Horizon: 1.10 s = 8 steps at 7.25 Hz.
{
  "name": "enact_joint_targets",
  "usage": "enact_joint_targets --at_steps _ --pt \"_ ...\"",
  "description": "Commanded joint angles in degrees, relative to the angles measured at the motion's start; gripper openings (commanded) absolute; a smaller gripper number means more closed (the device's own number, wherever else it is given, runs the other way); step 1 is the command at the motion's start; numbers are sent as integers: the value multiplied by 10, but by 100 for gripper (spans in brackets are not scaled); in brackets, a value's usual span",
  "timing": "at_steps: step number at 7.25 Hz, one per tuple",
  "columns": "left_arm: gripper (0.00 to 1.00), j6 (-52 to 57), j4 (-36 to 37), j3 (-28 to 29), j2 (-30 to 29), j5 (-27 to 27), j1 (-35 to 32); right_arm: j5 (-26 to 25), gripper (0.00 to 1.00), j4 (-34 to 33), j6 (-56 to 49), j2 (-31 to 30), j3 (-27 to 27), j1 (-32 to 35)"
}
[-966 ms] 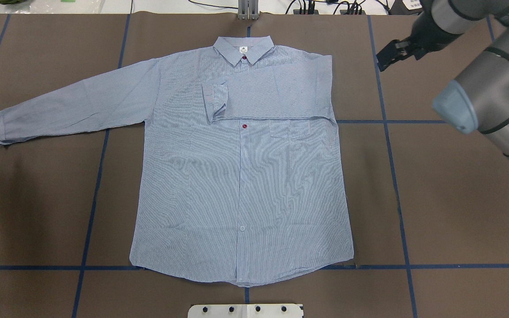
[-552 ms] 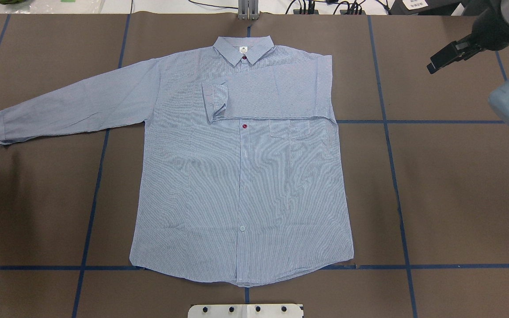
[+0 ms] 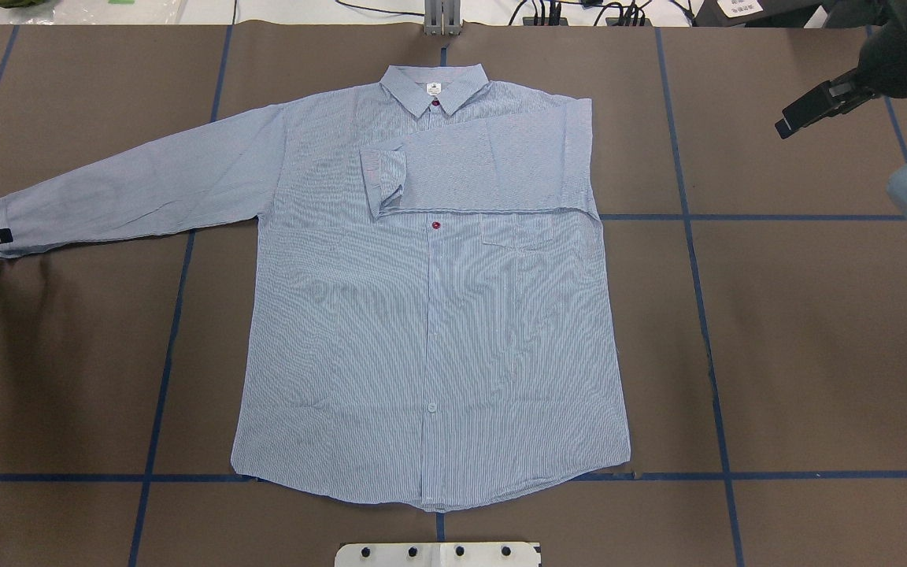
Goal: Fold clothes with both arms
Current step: 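Release the sleeve and raise the right gripper away from the shirt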
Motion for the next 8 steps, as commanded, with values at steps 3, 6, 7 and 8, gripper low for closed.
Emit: enact_joint_targets --at_steps 3,6,7,8 --pt "72 3 -3 9 0 5 12 0 100 0 2 -6 7 0" --pt "36 7 -4 9 6 5 12 -1 100 0 7 -6 11 0" --pt "0 8 -4 10 6 5 12 -1 100 0 7 -6 11 0" --pt "0 8 -12 9 8 5 11 -1 100 0 7 -6 11 0"
